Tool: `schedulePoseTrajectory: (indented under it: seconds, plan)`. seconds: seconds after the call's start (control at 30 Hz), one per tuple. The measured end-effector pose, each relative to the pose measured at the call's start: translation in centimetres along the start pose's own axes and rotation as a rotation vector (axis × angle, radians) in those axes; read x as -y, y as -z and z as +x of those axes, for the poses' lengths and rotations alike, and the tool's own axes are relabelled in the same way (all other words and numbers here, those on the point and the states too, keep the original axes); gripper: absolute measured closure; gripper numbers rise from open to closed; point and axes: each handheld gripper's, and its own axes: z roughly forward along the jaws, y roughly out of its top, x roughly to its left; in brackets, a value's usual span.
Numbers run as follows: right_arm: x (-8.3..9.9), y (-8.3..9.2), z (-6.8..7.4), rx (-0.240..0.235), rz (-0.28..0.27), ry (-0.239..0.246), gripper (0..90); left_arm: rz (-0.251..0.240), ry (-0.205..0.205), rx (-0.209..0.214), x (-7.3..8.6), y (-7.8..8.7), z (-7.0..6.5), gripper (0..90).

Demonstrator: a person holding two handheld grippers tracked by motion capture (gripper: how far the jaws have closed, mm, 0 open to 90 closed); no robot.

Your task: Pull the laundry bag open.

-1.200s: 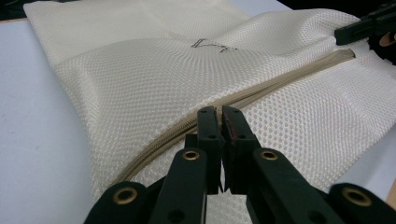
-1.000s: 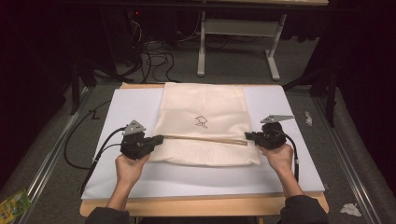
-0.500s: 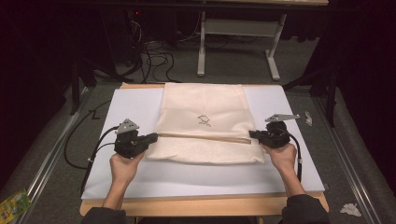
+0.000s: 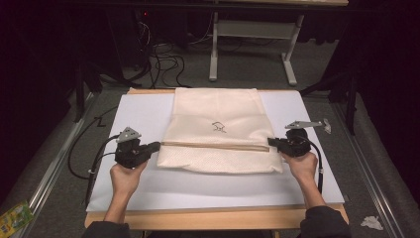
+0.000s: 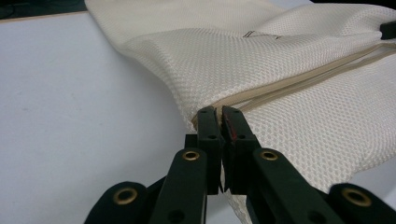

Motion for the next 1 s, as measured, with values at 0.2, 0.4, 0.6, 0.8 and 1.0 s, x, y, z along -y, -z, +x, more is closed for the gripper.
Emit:
schedulePoseTrajectory:
  seconds: [0.2,0.4,0.6,0.8,1.0]
  plan:
    - [0.5,-0.6,0.3,0.008,0.019,0.011,88.7,0.026,0.010,0.003,1.1,-0.5,0.2,87.4]
    - [1.4,-0.9,0.8,0.006,0.021,0.021,88.5,0.053,0.017,0.001,1.8,-1.3,0.6,87.2]
    - [2.4,-1.3,1.1,-0.003,0.030,0.015,87.6,0.085,0.006,-0.009,2.6,-1.9,0.5,87.0]
    - [2.9,-1.9,1.0,-0.003,0.047,0.003,86.1,0.107,0.003,-0.019,3.2,-2.5,0.4,86.9]
    - [3.3,-2.4,1.0,0.008,0.065,0.006,81.9,0.130,-0.001,-0.023,3.7,-2.9,0.5,86.4]
